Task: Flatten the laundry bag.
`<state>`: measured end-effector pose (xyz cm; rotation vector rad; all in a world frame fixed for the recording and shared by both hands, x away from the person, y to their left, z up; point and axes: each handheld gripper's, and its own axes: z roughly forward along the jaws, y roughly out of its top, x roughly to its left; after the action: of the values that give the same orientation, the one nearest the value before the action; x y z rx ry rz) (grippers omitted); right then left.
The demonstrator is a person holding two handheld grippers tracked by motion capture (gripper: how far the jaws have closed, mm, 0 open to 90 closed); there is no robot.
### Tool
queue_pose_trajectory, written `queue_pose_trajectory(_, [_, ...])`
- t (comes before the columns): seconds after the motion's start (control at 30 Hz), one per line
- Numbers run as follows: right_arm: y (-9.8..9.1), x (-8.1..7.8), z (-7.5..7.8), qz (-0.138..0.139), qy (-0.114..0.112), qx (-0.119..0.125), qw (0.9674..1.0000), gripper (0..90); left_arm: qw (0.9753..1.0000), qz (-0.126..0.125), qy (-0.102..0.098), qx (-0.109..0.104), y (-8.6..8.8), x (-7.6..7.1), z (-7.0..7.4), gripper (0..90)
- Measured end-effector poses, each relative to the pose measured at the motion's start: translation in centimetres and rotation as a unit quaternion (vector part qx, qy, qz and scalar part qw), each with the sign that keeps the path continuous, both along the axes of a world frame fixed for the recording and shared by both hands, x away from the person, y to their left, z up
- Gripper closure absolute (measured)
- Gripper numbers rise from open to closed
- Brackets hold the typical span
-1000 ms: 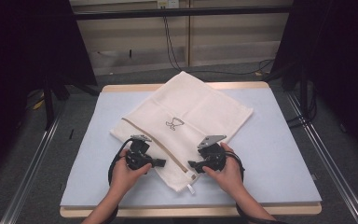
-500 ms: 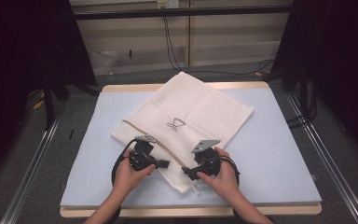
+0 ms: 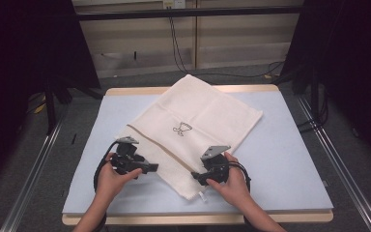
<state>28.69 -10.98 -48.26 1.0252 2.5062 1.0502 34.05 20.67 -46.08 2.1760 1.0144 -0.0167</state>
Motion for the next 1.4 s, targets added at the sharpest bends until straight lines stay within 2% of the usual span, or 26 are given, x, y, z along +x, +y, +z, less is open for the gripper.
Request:
queue_pose_trajectory(0.03, [0.0,0.0,0.1,-0.003,0.003,-0.006,1.0000,36.9,0.9999,0.004,-0.005,0.013,0.5,0.1,0.1,21.6])
queue_pose_trajectory(0.2, [-0.4,0.1,0.0,-0.004,0.002,0.003,1.0000,41.6,0.9986,0.047,-0.020,0.014,3.2,0.6,0.3,17.0])
queue_pose_trajectory(0.3, [-0.7,0.1,0.0,-0.008,-0.003,0.003,1.0000,42.0,0.9975,0.065,-0.019,0.022,4.7,0.9,0.4,15.8])
queue_pose_trajectory(0.43, [-0.8,0.1,0.0,-0.005,-0.001,0.003,1.0000,42.1,0.9957,0.088,-0.022,0.019,6.7,1.3,0.5,15.1])
queue_pose_trajectory(0.5, [-0.9,0.1,0.0,-0.003,0.002,0.008,1.0000,42.3,0.9941,0.104,-0.029,0.008,7.3,1.4,0.5,14.2])
queue_pose_trajectory(0.53, [-0.9,0.1,0.0,-0.004,0.002,0.007,1.0000,42.3,0.9943,0.102,-0.028,0.009,7.8,1.5,0.6,14.0])
queue_pose_trajectory(0.6, [-0.9,0.1,0.1,-0.005,0.000,0.001,1.0000,42.3,0.9946,0.095,-0.039,0.007,8.2,1.7,1.0,11.5])
queue_pose_trajectory(0.7, [-0.9,0.1,0.0,-0.004,-0.001,0.003,1.0000,42.2,0.9925,0.107,-0.060,-0.009,8.1,2.0,1.7,11.4])
queue_pose_trajectory(0.8, [-0.9,0.1,0.1,-0.003,-0.001,-0.001,1.0000,42.1,0.9933,0.099,-0.057,-0.013,7.7,2.9,2.0,10.1])
queue_pose_trajectory(0.87, [-1.1,0.1,0.1,-0.001,0.001,-0.001,1.0000,42.1,0.9943,0.089,-0.058,-0.002,7.1,3.6,2.1,10.1])
queue_pose_trajectory(0.93, [-1.3,0.1,0.0,0.004,0.000,0.006,1.0000,42.1,0.9946,0.086,-0.058,-0.005,6.7,4.4,2.1,11.0])
queue_pose_trajectory(1.0, [-1.4,0.1,0.0,0.006,0.000,0.004,1.0000,42.1,0.9956,0.073,-0.058,0.008,6.0,5.2,1.8,12.3])
queue_pose_trajectory(1.03, [-1.4,0.1,0.1,0.007,0.001,0.003,1.0000,42.1,0.9962,0.065,-0.056,0.016,5.7,5.6,1.4,14.8])
queue_pose_trajectory(1.1, [-1.5,0.1,0.2,0.004,0.003,-0.003,1.0000,42.0,0.9966,0.064,-0.050,0.014,5.4,6.3,0.4,19.4])
queue_pose_trajectory(1.17, [-1.8,0.0,0.1,0.012,0.001,0.001,0.9999,41.9,0.9961,0.058,-0.062,0.024,5.2,6.6,-0.5,28.7])
queue_pose_trajectory(1.23, [-2.2,-0.1,0.1,0.013,0.001,0.006,0.9999,41.9,0.9960,0.054,-0.070,0.013,5.0,6.7,-1.0,32.0])
queue_pose_trajectory(1.33, [-2.6,-0.1,0.1,0.016,-0.003,0.001,0.9999,41.7,0.9965,0.037,-0.062,0.042,4.7,6.7,-1.5,39.0])
queue_pose_trajectory(1.37, [-2.7,-0.2,0.1,0.020,0.001,0.002,0.9998,41.6,0.9953,0.041,-0.069,0.054,4.6,6.6,-1.4,44.5])
queue_pose_trajectory(1.4, [-2.8,-0.1,0.0,0.018,-0.002,0.007,0.9998,41.5,0.9949,0.036,-0.067,0.066,4.5,6.5,-1.2,52.4])
